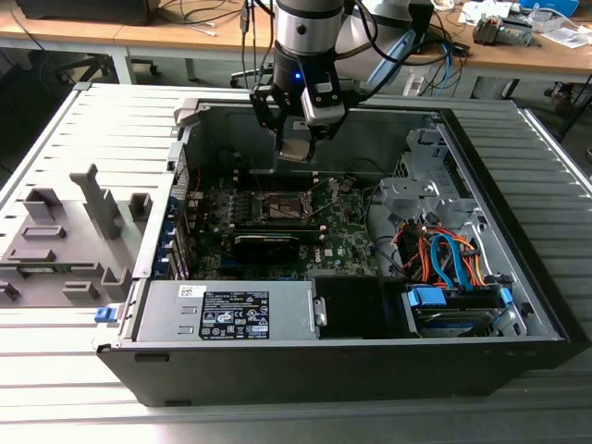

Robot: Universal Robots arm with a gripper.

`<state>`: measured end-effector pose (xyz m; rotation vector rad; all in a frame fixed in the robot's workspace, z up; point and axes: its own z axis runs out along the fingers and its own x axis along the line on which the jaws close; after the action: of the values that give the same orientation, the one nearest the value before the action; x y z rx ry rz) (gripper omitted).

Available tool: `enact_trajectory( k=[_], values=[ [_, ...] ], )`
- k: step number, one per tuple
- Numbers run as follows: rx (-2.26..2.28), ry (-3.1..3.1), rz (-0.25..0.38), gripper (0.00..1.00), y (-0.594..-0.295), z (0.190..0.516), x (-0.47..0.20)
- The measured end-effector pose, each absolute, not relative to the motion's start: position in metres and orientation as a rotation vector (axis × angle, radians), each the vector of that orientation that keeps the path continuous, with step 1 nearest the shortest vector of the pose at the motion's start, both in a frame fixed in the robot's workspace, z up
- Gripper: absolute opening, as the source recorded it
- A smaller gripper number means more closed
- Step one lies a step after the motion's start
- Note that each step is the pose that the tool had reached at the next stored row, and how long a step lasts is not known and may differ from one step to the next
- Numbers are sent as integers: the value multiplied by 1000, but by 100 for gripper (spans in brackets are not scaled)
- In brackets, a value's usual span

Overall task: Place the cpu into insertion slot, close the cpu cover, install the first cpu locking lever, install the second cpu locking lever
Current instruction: 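Place the cpu into insertion slot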

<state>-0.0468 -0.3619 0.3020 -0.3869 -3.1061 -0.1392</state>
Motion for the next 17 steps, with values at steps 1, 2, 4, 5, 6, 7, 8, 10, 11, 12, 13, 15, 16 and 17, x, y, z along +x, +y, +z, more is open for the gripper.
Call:
enact_trajectory(
  k=[1, 2, 4, 5, 6, 7, 8, 10, 11, 12, 13, 15, 16, 17],
  values=[
    [-397, -3105, -139, 54, -362, 302, -47],
    [-402, -3105, -139, 54, -362, 302, -47],
    [-405, -3104, -139, 54, -362, 302, -47],
    [-407, -3104, -139, 54, -362, 302, -47],
    [-408, -3104, -139, 54, -362, 302, -47],
    [-411, -3104, -139, 54, -362, 302, -47],
    [-413, -3103, -139, 54, -362, 302, -47],
    [-416, -3103, -139, 54, -362, 302, -47],
    [-418, -3103, -139, 54, -362, 302, -47],
    [-420, -3103, -139, 54, -362, 302, -47],
    [-421, -3103, -139, 54, -362, 302, -47],
    [-424, -3102, -139, 54, -362, 302, -47],
    [-426, -3102, -139, 54, -362, 302, -47],
    [-429, -3102, -139, 54, -362, 302, -47]
  ],
)
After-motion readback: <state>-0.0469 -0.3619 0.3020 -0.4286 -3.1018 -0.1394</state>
